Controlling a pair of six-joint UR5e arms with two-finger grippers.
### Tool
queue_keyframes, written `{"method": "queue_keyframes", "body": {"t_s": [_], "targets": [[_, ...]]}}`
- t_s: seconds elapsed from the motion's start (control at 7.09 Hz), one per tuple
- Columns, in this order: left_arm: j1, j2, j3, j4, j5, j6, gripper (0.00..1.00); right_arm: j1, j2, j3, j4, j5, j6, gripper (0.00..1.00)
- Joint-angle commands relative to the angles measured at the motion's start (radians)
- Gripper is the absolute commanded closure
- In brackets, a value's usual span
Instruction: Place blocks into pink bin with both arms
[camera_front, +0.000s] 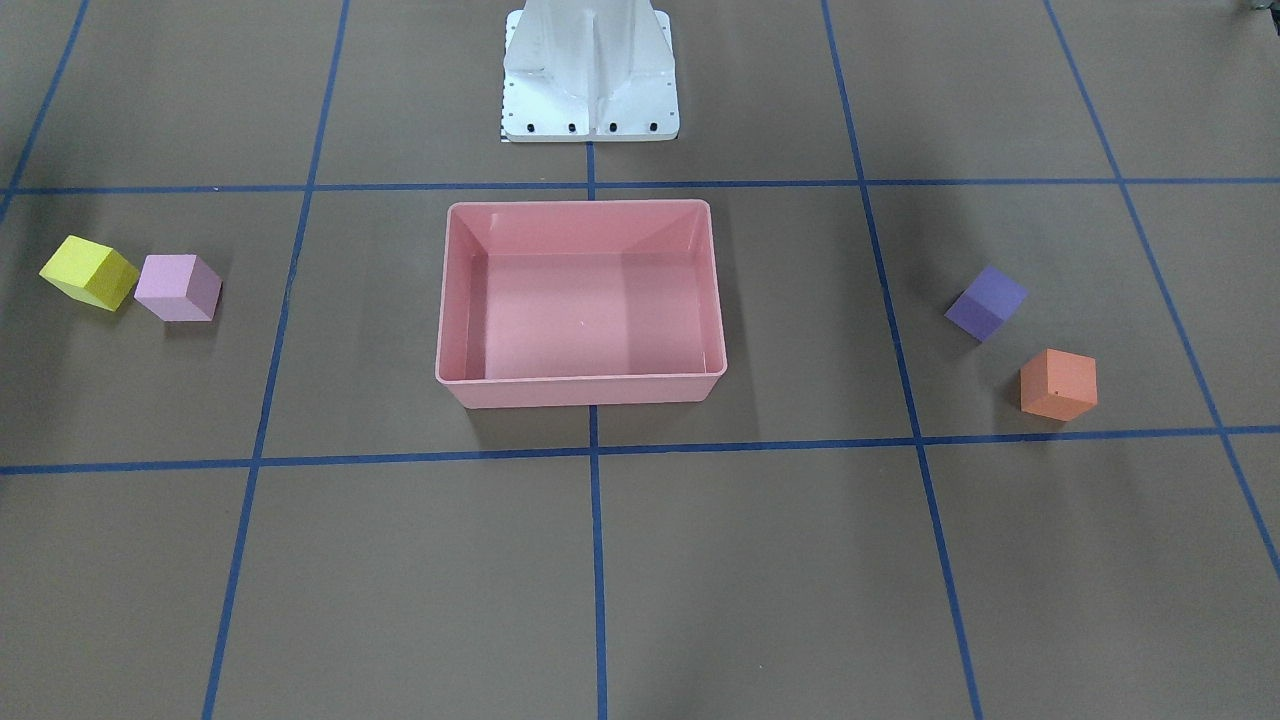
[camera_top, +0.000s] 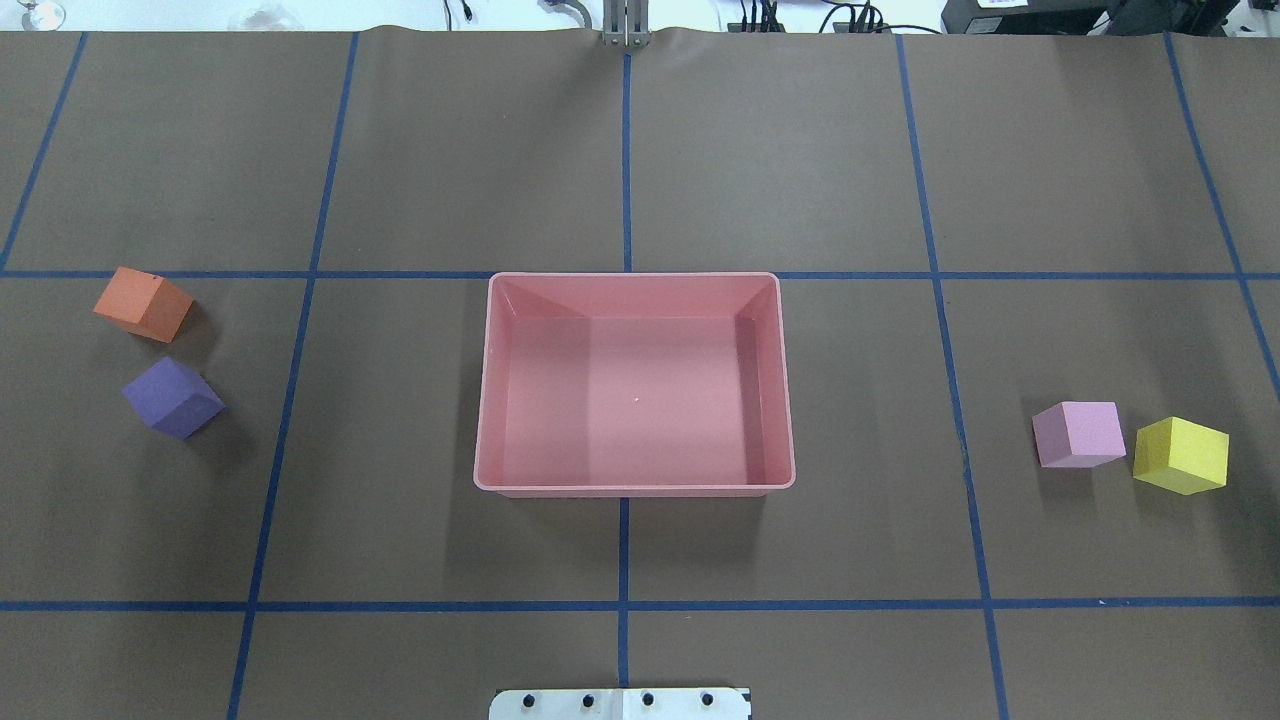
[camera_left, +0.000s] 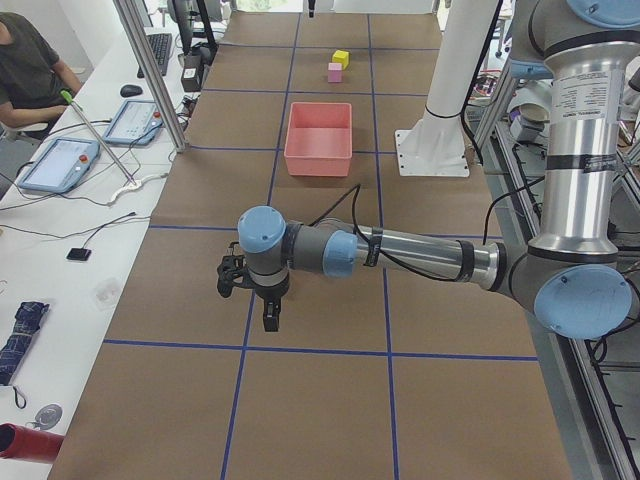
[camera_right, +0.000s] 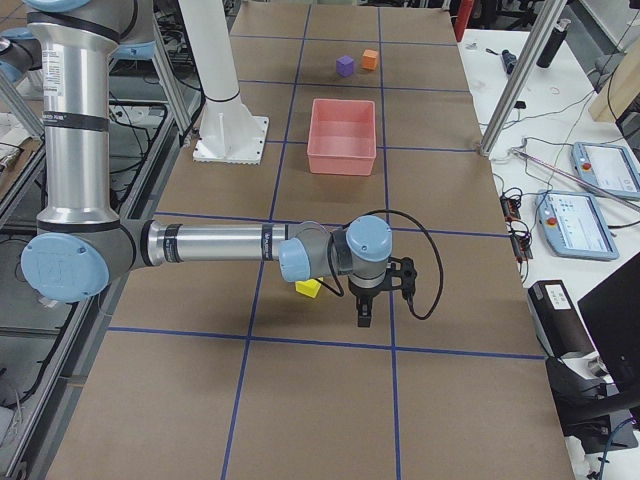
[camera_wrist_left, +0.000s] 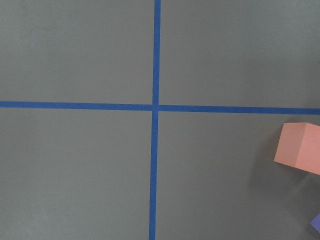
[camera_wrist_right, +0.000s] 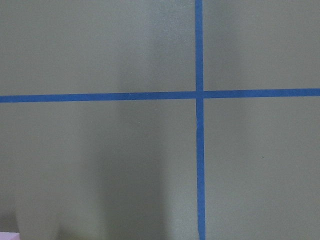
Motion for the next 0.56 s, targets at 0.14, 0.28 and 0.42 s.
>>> {"method": "queue_keyframes", "body": {"t_s": [0.14,0.28,0.42], "targets": [[0.0,-0.002,-0.005,0.002,-0.015,-0.001,0.0,0.003,0.062,0.006,-0.154,-0.04,-0.019,0.0],[0.001,0.0,-0.001,0.002,-0.008,0.001,0.0,0.005,0.051,0.022,-0.155,-0.046,-0.024,0.0],[0.001,0.002,-0.001,-0.001,-0.017,-0.01,0.0,0.005,0.048,0.029,-0.155,-0.046,-0.036,0.0]]}}
